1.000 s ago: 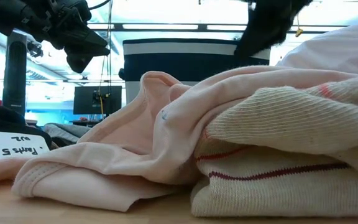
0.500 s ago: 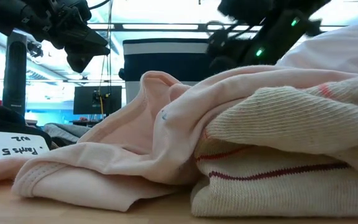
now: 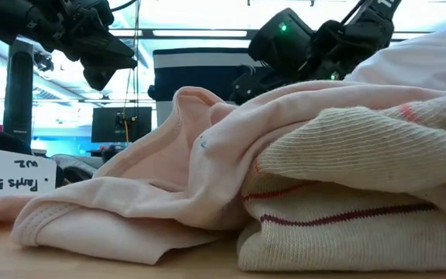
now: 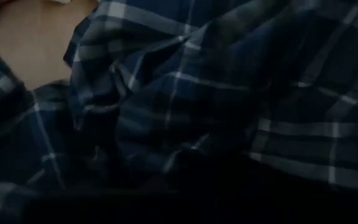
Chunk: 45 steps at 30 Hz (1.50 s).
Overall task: Sort clothes
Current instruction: Put the blue checkered shirt into the blue laundry bin
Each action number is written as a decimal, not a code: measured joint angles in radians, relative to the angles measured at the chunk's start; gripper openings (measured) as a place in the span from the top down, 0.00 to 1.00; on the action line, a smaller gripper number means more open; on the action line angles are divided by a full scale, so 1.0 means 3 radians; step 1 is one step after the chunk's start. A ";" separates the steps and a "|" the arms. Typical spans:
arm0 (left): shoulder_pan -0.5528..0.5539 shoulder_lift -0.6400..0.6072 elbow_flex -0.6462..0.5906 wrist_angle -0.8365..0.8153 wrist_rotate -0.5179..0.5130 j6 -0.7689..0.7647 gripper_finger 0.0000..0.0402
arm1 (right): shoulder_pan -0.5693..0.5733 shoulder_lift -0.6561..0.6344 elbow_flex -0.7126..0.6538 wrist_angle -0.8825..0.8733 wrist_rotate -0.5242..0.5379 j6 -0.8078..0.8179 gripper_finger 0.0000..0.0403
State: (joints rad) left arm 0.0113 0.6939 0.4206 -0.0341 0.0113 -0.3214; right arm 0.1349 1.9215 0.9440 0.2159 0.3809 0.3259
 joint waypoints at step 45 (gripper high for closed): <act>0.0000 -0.0001 0.0000 0.0074 -0.0001 0.0057 0.74 | -0.0679 -0.1015 0.4172 -0.0741 0.0359 -0.3110 0.99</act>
State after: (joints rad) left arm 0.0113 0.6937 0.4206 -0.0120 0.0109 -0.3043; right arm -0.0687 1.6171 2.1957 -0.0063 0.4887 -0.6071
